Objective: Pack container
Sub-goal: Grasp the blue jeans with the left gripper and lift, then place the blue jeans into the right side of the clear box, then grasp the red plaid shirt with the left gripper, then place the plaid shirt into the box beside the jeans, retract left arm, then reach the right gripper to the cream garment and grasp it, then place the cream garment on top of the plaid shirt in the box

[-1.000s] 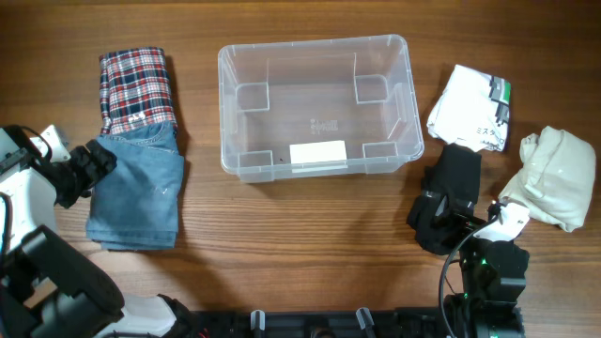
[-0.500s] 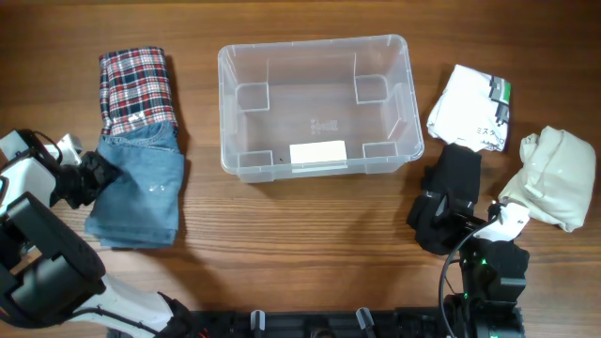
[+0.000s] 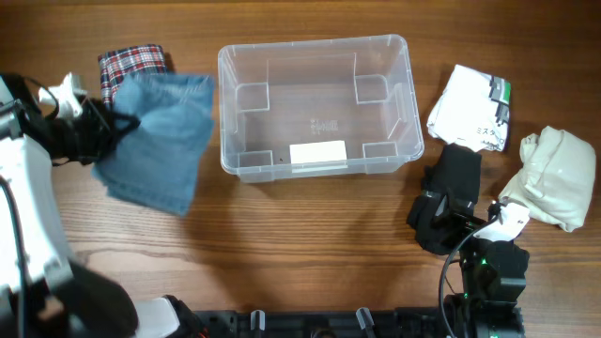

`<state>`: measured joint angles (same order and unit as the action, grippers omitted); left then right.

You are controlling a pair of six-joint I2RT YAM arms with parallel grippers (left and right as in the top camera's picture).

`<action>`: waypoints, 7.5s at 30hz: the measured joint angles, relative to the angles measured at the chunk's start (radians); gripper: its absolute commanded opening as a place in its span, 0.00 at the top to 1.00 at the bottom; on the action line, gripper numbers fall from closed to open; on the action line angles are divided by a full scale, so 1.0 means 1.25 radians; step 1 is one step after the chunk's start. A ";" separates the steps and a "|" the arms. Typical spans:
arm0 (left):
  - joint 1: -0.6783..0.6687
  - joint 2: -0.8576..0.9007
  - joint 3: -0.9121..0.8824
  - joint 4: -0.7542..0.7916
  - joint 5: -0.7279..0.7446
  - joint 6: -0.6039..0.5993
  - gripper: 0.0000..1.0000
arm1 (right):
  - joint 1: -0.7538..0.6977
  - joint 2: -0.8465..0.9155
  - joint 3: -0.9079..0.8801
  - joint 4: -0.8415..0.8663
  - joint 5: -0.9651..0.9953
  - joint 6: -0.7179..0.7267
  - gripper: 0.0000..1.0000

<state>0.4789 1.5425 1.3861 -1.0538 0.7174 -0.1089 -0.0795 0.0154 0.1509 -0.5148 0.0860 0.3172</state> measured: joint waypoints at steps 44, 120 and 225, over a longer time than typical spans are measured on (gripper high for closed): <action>-0.792 0.244 0.007 0.548 -0.450 -0.795 0.16 | 0.000 0.000 0.000 0.000 0.000 0.000 0.00; -0.701 0.302 0.074 0.318 -0.541 -0.567 0.51 | 0.000 0.000 0.000 0.000 0.000 0.000 0.00; -0.308 -0.208 0.099 -0.045 -0.604 -0.287 0.00 | -0.525 1.107 0.834 -0.042 -0.774 -0.048 0.96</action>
<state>0.0937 1.2827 1.5105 -1.1107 -0.0380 -0.4675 -0.7353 1.3991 1.1934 -0.5674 -0.8818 0.2569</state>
